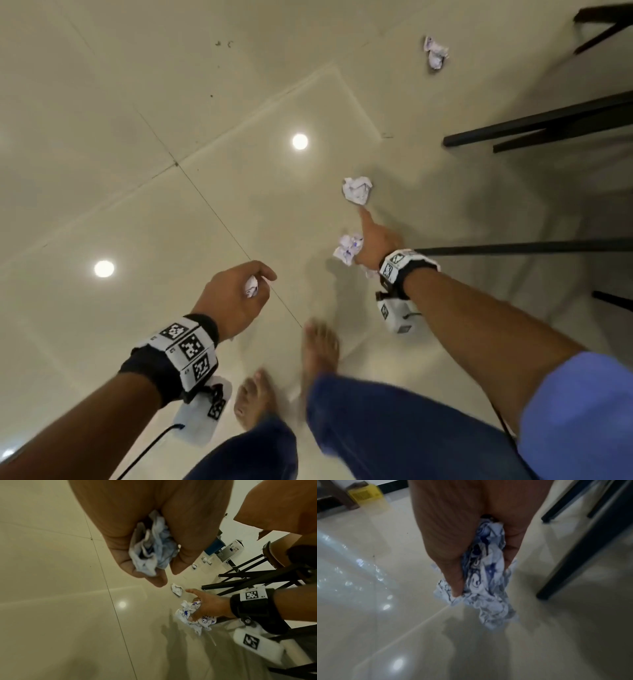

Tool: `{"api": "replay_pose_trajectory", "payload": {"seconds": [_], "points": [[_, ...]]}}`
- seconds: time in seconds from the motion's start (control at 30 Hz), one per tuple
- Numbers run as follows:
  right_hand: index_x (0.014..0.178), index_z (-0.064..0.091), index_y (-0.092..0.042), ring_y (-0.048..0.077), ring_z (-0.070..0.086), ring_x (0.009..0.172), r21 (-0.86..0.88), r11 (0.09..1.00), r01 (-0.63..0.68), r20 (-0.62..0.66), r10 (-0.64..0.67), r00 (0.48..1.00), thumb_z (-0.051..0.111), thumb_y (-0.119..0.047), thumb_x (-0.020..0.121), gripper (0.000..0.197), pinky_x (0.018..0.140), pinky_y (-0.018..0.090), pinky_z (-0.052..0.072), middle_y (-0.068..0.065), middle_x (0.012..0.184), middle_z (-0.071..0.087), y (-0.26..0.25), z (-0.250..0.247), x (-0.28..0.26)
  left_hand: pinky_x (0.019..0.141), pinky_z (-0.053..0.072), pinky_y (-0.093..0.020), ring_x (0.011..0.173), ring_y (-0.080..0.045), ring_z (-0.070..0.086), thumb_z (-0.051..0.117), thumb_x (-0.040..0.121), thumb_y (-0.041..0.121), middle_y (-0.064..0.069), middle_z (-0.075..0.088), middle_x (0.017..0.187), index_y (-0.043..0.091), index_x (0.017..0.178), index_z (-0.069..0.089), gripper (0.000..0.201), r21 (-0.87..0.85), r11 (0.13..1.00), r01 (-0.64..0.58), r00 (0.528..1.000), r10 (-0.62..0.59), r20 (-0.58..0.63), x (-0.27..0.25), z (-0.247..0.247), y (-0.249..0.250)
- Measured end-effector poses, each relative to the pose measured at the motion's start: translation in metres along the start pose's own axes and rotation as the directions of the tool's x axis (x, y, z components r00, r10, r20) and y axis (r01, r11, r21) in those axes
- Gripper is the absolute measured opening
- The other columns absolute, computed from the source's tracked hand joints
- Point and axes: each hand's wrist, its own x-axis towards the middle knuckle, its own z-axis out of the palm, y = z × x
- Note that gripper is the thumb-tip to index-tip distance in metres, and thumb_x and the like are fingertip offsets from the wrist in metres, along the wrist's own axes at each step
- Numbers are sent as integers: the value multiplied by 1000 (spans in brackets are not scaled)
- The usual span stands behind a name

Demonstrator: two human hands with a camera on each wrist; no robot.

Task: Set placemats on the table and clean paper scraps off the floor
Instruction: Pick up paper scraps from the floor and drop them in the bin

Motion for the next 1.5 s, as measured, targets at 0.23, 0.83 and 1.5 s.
{"api": "replay_pose_trajectory", "payload": {"seconds": [0.23,0.83,1.5], "points": [[148,14,-34,31,52,127,222,961,-166,26,164,986,82,-26,67,107,106,42,43,1,146,45,-16,-25,106,31,47,-31,63,-23,58,55,91,17,8,63,88,30,96,66,18,-43,996,80,996,-81,-41,99,-58,12],[89,47,-31,20,61,80,529,791,-306,133,278,951,80,-45,61,45,76,32,52,-13,85,61,-123,-206,2,66,55,-34,72,-27,66,54,86,10,-1,71,80,28,85,67,22,-26,998,-55,995,57,83,184,-221,269],[86,55,-31,22,60,70,853,430,-295,9,554,833,86,-29,59,41,66,30,51,-5,78,63,-81,-482,128,53,39,-15,61,-5,55,56,90,12,13,62,78,27,92,66,18,396,826,-401,887,242,392,356,-303,586]]}}
